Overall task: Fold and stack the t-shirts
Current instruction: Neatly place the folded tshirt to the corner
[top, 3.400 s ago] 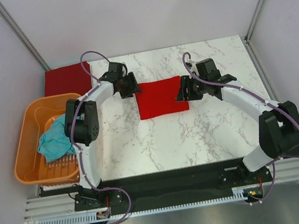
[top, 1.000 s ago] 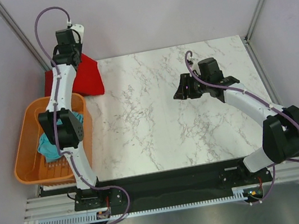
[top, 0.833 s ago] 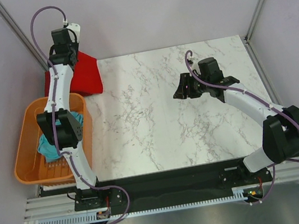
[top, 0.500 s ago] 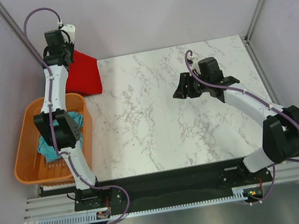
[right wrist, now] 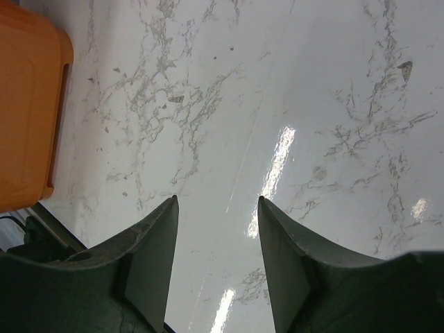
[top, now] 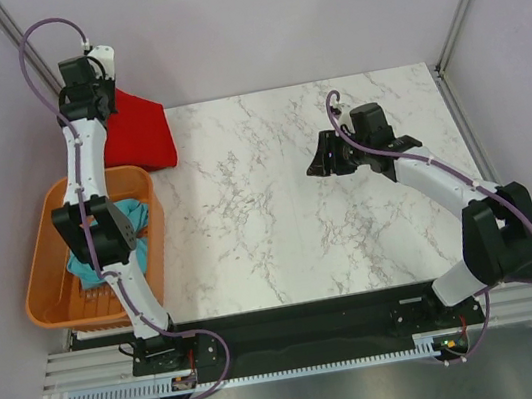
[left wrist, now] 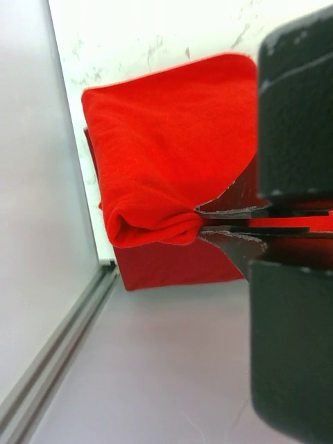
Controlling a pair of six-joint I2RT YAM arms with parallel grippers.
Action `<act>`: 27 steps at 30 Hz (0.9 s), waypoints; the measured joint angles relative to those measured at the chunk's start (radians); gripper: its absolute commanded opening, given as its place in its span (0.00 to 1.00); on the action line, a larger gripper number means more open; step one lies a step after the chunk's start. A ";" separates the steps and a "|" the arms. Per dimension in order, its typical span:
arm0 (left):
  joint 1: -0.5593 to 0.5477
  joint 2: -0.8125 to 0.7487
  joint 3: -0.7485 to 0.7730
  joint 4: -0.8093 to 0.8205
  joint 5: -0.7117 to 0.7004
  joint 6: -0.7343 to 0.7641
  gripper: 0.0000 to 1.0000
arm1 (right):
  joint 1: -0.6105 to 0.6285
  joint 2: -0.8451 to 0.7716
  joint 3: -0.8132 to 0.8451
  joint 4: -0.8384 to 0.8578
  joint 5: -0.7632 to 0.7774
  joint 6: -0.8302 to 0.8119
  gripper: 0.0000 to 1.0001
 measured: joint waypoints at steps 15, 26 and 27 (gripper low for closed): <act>0.068 -0.011 0.005 -0.017 0.099 -0.068 0.02 | 0.000 0.000 0.000 0.000 -0.001 0.000 0.57; 0.087 0.221 0.189 0.029 -0.061 -0.058 0.40 | 0.000 0.020 0.000 0.000 -0.020 0.000 0.57; 0.091 0.242 0.189 0.037 -0.083 -0.060 0.42 | 0.000 0.024 0.000 0.000 -0.021 0.000 0.57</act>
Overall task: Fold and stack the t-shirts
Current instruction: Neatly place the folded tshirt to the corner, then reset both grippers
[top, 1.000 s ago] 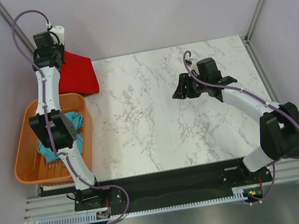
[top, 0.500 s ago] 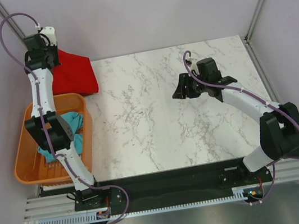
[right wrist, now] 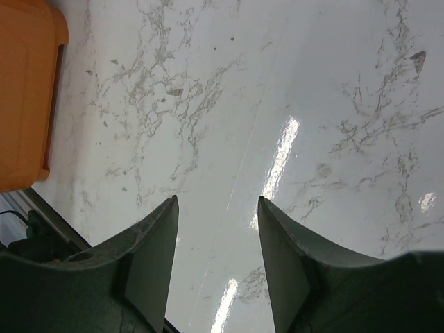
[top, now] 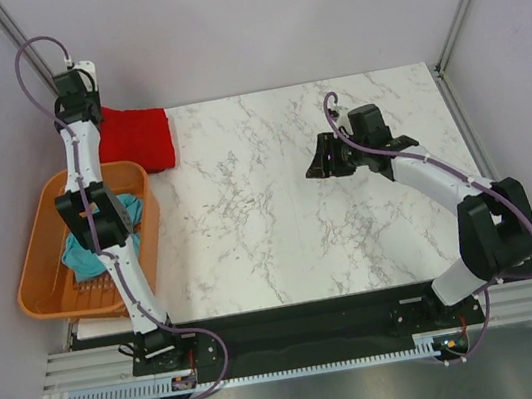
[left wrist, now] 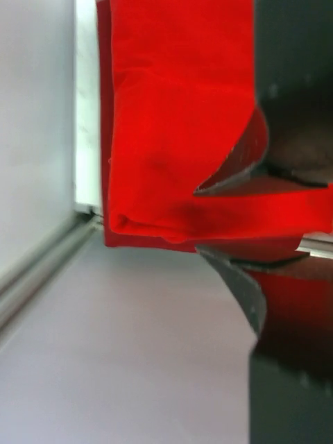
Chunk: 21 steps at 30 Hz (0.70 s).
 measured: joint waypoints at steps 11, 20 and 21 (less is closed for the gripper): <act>0.010 -0.002 -0.085 0.044 -0.133 -0.007 0.50 | 0.000 0.013 0.000 0.000 0.000 -0.001 0.59; -0.126 -0.294 -0.346 0.043 -0.126 -0.071 0.58 | 0.000 -0.014 0.003 -0.036 0.035 0.002 0.82; -0.158 -0.340 -0.378 0.045 -0.124 -0.089 0.59 | 0.000 -0.021 0.008 -0.049 0.044 0.004 0.96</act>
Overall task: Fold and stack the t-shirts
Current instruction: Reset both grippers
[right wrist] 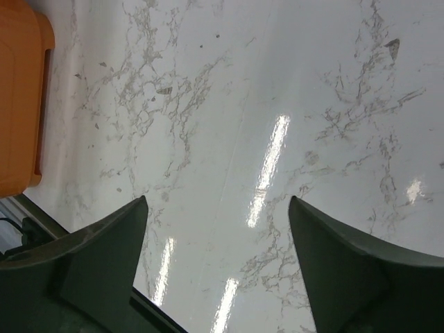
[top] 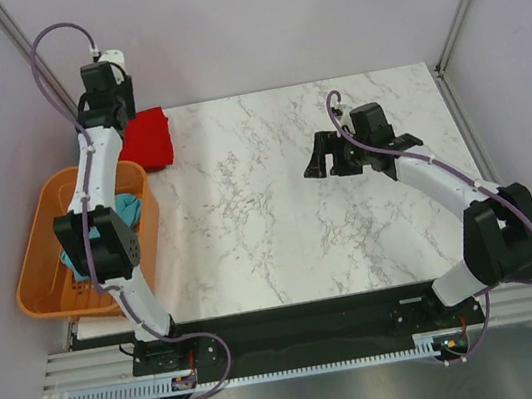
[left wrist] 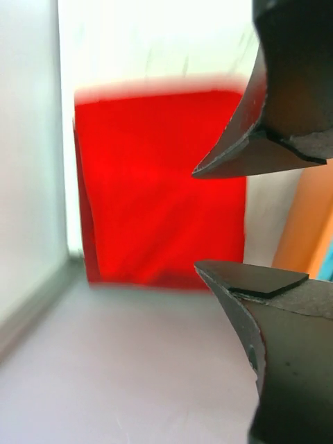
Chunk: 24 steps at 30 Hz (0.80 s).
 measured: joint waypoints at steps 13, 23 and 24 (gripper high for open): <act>-0.388 -0.522 -0.441 -0.011 0.614 -0.393 1.00 | 0.000 -0.244 0.108 -0.166 0.201 0.015 0.98; -0.554 -0.689 -0.830 0.034 0.735 -0.527 1.00 | -0.001 -0.415 0.005 -0.220 0.330 0.039 0.98; -0.554 -0.717 -0.851 0.043 0.734 -0.537 1.00 | -0.001 -0.424 0.004 -0.224 0.335 0.041 0.98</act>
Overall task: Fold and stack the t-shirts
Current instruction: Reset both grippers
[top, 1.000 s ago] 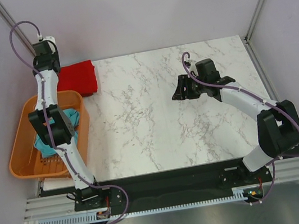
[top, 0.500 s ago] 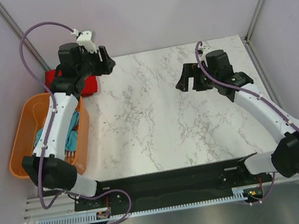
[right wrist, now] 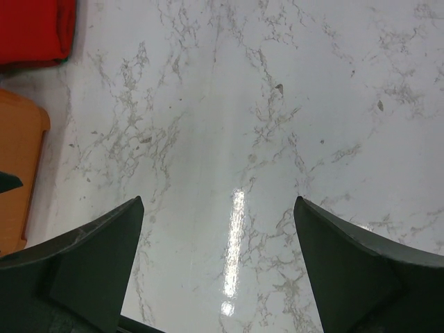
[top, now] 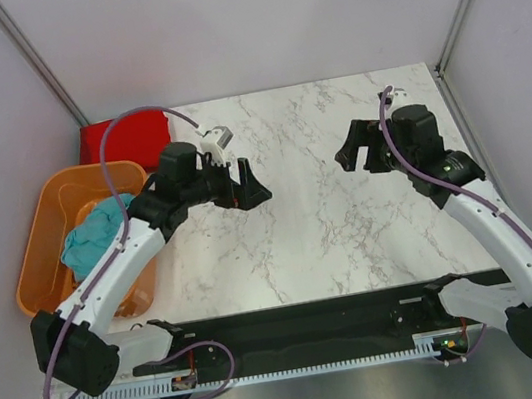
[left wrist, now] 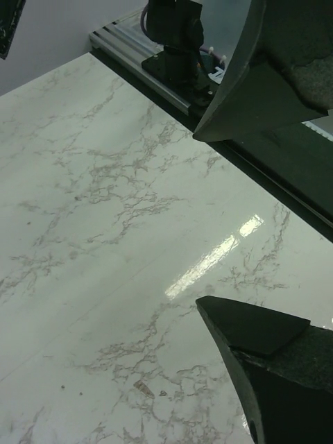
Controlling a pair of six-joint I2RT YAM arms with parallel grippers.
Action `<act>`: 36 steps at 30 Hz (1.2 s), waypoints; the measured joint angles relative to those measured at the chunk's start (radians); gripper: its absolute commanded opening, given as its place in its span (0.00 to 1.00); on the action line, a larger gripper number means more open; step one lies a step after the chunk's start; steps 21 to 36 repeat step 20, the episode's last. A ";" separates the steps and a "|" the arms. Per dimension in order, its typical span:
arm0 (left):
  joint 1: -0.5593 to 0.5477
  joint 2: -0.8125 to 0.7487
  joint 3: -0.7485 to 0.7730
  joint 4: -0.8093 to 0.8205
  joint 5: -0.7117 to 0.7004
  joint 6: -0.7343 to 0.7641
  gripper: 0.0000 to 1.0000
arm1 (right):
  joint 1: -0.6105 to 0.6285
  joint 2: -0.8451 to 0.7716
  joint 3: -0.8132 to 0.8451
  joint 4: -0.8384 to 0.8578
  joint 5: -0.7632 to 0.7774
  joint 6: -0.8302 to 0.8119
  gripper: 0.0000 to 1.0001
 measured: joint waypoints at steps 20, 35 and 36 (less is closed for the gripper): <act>0.000 -0.193 -0.085 0.111 -0.056 -0.040 1.00 | 0.000 -0.064 0.000 -0.019 0.012 0.012 0.98; 0.000 -0.193 -0.085 0.111 -0.056 -0.040 1.00 | 0.000 -0.064 0.000 -0.019 0.012 0.012 0.98; 0.000 -0.193 -0.085 0.111 -0.056 -0.040 1.00 | 0.000 -0.064 0.000 -0.019 0.012 0.012 0.98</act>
